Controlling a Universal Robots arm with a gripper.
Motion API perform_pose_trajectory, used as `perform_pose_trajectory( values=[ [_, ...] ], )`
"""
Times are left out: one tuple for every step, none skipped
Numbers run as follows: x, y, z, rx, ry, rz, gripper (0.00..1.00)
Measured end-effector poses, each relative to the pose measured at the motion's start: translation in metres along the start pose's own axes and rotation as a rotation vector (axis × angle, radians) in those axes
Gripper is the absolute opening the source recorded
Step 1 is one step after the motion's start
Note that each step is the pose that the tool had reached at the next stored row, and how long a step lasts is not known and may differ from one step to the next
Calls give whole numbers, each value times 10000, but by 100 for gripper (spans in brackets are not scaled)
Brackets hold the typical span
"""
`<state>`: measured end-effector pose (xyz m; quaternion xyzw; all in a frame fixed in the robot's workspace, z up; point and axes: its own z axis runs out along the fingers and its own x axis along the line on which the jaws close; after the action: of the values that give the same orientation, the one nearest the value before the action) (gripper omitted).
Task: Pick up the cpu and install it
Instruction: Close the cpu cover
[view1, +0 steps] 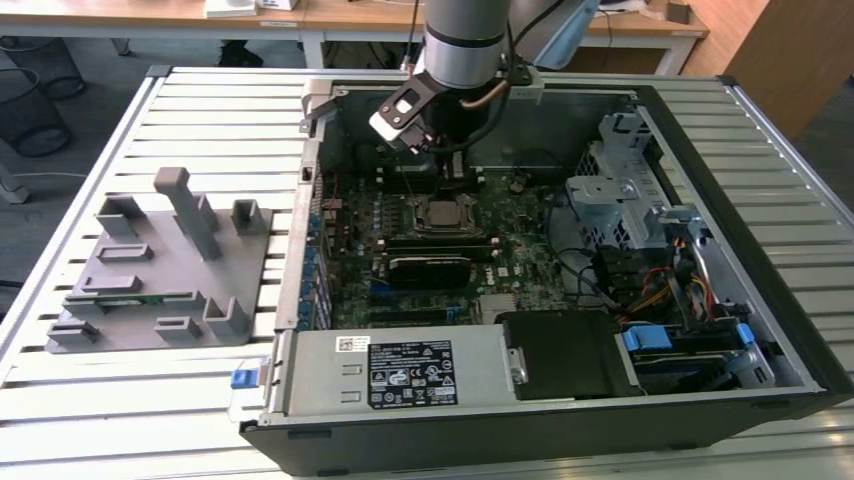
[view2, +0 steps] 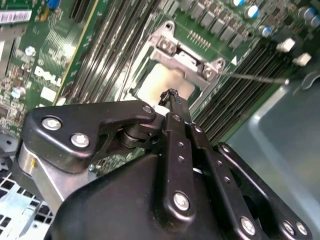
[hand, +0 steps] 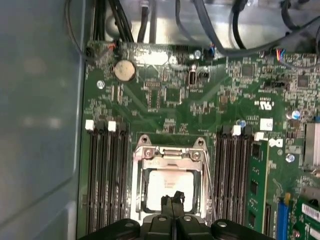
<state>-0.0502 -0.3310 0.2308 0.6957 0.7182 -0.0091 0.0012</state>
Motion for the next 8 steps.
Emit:
perform_pose_trajectory(
  values=[
    [1, -13, 9, 0, 0, 0, 11],
    [1, -24, 16, 0, 1, 0, 11],
    [1, -33, 23, 0, 0, 0, 11],
    [2, -44, 30, 0, 0, -1, 11],
    [2, -58, 40, 0, 0, 0, 11],
    [3, -74, 51, 0, 0, 0, 11],
    [4, -91, 61, -1, 1, 0, 11],
    [5, -108, 71, 0, 0, 0, 11]
  ],
)
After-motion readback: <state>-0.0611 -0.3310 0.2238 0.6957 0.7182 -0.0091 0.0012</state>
